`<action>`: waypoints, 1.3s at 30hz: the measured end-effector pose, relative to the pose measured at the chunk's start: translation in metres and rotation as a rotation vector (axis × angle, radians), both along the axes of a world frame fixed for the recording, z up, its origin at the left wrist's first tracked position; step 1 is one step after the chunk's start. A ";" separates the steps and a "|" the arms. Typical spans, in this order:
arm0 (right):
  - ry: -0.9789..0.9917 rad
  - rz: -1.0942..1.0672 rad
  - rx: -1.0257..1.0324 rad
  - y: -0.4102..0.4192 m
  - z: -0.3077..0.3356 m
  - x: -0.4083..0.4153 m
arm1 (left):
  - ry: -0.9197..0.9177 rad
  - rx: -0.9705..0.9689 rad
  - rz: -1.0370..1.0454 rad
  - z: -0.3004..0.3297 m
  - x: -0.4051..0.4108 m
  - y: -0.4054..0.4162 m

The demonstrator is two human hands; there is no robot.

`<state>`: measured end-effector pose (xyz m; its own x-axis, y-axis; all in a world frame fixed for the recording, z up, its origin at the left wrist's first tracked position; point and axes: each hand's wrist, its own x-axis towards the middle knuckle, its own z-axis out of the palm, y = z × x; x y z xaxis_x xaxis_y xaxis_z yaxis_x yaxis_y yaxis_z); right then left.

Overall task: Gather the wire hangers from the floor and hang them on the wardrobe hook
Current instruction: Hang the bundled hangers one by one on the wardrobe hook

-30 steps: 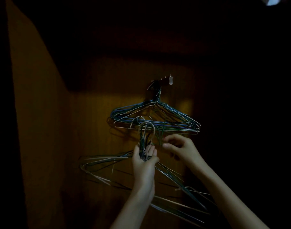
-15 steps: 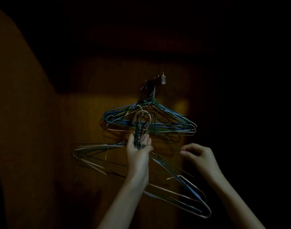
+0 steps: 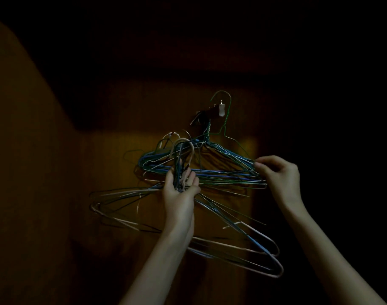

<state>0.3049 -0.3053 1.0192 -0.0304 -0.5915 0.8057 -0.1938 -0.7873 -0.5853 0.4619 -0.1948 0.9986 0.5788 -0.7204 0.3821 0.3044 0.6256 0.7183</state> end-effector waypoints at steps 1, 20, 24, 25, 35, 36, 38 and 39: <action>0.006 -0.012 0.009 -0.008 0.002 0.004 | -0.005 -0.004 0.003 0.000 0.002 -0.001; 0.183 -0.099 0.243 -0.121 0.015 0.057 | -0.068 0.007 0.059 0.004 0.034 -0.023; 0.272 -0.140 0.236 -0.122 0.010 0.059 | -0.057 0.008 0.058 0.002 0.035 -0.024; 0.275 -0.156 0.233 -0.121 0.009 0.060 | -0.053 0.008 0.058 0.001 0.035 -0.024; 0.273 -0.241 0.119 -0.087 0.008 0.053 | -0.031 -0.008 0.062 -0.003 0.029 -0.014; 0.259 -0.233 0.092 -0.080 0.008 0.051 | -0.019 -0.015 0.070 -0.003 0.028 -0.014; 0.245 -0.178 0.060 -0.063 0.009 0.047 | 0.014 -0.029 0.080 -0.004 0.025 -0.013; 0.245 -0.130 0.057 -0.054 0.008 0.046 | 0.035 -0.036 0.078 -0.004 0.023 -0.013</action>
